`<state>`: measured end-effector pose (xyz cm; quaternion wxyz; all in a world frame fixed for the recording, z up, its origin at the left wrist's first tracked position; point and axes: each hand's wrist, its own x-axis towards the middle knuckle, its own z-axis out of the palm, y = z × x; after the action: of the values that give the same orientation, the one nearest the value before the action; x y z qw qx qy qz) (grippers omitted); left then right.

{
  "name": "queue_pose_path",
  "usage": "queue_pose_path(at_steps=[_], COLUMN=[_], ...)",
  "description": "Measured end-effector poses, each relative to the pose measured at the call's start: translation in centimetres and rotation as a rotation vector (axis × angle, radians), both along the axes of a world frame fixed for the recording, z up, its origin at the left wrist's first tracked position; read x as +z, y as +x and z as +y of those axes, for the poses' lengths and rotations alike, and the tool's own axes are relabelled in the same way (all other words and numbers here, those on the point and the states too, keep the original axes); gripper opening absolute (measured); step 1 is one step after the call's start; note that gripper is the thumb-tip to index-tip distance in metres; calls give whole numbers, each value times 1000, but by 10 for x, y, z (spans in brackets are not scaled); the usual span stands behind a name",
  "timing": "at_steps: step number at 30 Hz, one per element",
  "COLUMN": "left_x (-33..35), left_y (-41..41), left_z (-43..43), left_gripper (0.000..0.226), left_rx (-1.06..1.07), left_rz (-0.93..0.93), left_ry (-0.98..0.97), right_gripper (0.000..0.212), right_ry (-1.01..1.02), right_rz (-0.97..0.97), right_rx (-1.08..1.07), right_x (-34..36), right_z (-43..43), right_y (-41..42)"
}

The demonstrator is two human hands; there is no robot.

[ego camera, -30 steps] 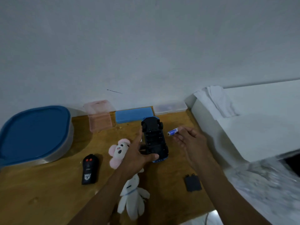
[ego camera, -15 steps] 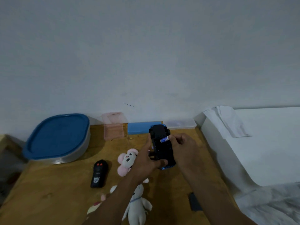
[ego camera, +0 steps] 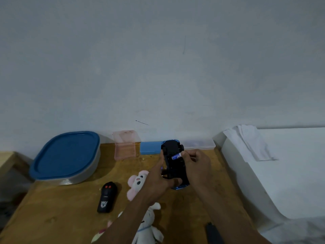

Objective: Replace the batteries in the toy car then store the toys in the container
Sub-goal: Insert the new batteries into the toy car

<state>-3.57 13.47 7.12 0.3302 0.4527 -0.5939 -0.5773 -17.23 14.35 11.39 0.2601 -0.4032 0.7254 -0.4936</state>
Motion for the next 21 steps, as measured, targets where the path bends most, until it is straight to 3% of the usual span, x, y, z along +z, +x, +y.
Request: queue_pose_path(at_steps=[10,13,17,21], left_x=[7,10,12,10], left_y=[17,29,45,57], left_z=[-5,-4,-3,0], left_gripper=[110,111,107,91], left_rx=[-69,-100,-142,-156], left_rz=[-44,-16,-4,-33], left_ry=[-19,-31,-46,-50], right_gripper=[13,15,33,12], right_ry=[46,83,129,239], right_rz=[29,-42,-178,-176], right_rx=[-31,-8,31,84], right_x=[-2,3,6,6], right_z=[1,1,5,5], right_y=[19,23,34,46])
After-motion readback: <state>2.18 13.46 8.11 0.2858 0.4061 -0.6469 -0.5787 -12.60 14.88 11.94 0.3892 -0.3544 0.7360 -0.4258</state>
